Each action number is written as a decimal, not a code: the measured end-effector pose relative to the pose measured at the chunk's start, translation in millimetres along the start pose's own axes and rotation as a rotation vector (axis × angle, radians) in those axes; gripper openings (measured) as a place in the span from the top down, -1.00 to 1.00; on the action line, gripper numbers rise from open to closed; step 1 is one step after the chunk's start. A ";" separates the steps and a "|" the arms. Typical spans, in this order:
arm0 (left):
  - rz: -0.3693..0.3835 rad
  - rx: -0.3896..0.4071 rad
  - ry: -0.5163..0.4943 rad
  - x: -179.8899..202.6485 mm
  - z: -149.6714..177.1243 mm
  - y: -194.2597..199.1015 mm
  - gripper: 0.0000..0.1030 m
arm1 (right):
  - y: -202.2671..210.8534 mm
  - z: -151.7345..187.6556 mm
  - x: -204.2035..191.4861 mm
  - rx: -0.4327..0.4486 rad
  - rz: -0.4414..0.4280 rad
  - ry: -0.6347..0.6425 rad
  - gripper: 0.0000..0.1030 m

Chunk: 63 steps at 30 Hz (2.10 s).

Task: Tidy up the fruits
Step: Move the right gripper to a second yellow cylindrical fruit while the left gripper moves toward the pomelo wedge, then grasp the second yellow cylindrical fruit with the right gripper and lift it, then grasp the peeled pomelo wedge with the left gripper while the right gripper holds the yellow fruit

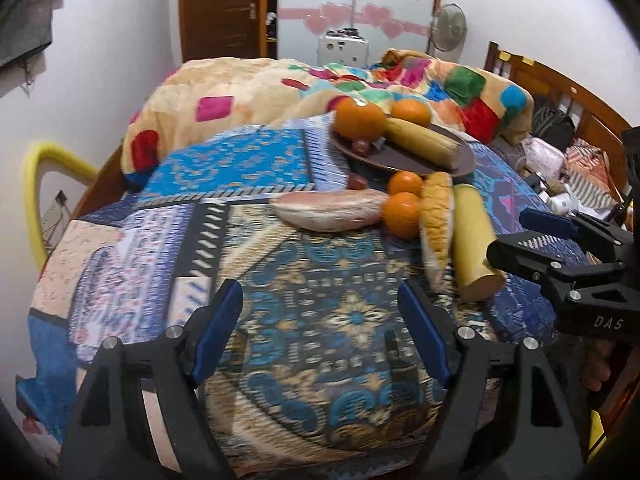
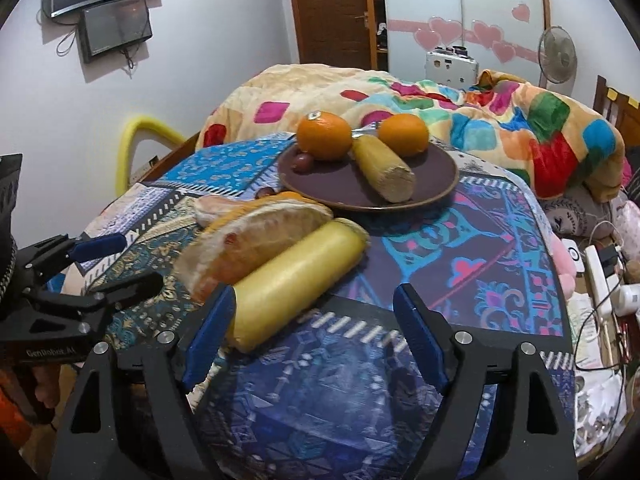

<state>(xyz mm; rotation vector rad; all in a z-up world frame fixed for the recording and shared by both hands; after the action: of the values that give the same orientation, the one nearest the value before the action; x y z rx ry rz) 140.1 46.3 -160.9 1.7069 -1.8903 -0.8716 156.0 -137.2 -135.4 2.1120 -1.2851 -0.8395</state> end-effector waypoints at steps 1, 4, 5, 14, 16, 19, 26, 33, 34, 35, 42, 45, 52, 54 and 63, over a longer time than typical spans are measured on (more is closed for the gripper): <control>-0.009 0.002 0.003 -2.8 1.3 1.8 -0.56 | -2.3 -0.4 -2.1 -0.005 -0.004 -0.002 -0.53; -0.038 0.008 0.013 -10.5 4.2 4.5 -0.62 | -10.0 1.2 -9.1 -0.022 -0.019 -0.002 -0.53; -0.051 0.013 0.019 -13.4 4.8 5.3 -0.65 | -13.7 2.5 -11.9 -0.029 -0.021 0.002 -0.53; -0.052 0.013 0.033 -14.7 1.3 -0.9 -0.70 | -22.9 9.1 -6.9 -0.056 -0.027 -0.008 -0.50; -0.052 0.013 0.026 -11.6 0.0 -2.1 -0.70 | -19.7 9.5 -3.2 -0.051 -0.018 -0.008 -0.50; -0.038 0.022 0.003 -3.5 -3.2 -2.9 -0.70 | -10.0 11.2 8.4 -0.042 -0.006 -0.018 -0.38; 0.034 0.003 -0.032 19.9 -12.6 -12.0 -0.70 | 7.6 10.4 35.0 -0.029 0.053 -0.013 -0.08; 0.042 0.017 -0.055 31.6 -26.2 -12.5 -0.70 | 5.0 4.3 38.0 -0.043 0.048 0.002 -0.07; 0.041 0.022 -0.054 31.3 -28.5 -11.0 -0.70 | 2.6 2.7 37.2 -0.045 0.044 0.003 -0.07; 0.044 0.026 -0.054 31.1 -30.0 -9.7 -0.70 | -0.8 0.2 36.6 -0.049 0.035 0.001 -0.07; 0.039 0.049 -0.082 34.7 -37.6 0.6 -0.69 | -26.2 -10.6 30.2 -0.072 0.014 0.002 0.18; 0.045 0.051 -0.100 40.4 -40.1 2.7 -0.52 | -27.3 -8.0 32.5 -0.085 -0.011 -0.009 0.33; 0.075 0.021 -0.133 61.5 -44.2 -8.1 -0.20 | -5.1 4.9 50.1 -0.080 0.034 0.005 0.33; 0.086 0.020 -0.143 68.2 -44.8 -10.7 -0.19 | -0.2 5.9 57.6 -0.082 0.044 0.002 0.33; 0.122 -0.044 -0.144 80.9 -52.2 -44.0 0.40 | 7.5 3.5 74.0 -0.084 0.035 -0.015 0.32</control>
<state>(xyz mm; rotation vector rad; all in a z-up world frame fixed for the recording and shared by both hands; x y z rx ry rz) 196.4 -43.3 -162.4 1.5213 -2.0290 -1.0036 175.4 -207.6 -149.8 2.0159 -1.2677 -0.8804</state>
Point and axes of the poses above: each gripper's, at about its wrist camera, not at the fingertips, and y roughly against the way its jaws point, x to its right, z to its underside, the point moved 5 cm from there along -y, roughly the way its jaws point, and after that the axes turned 11 degrees about -y, right-handed, at the moved point
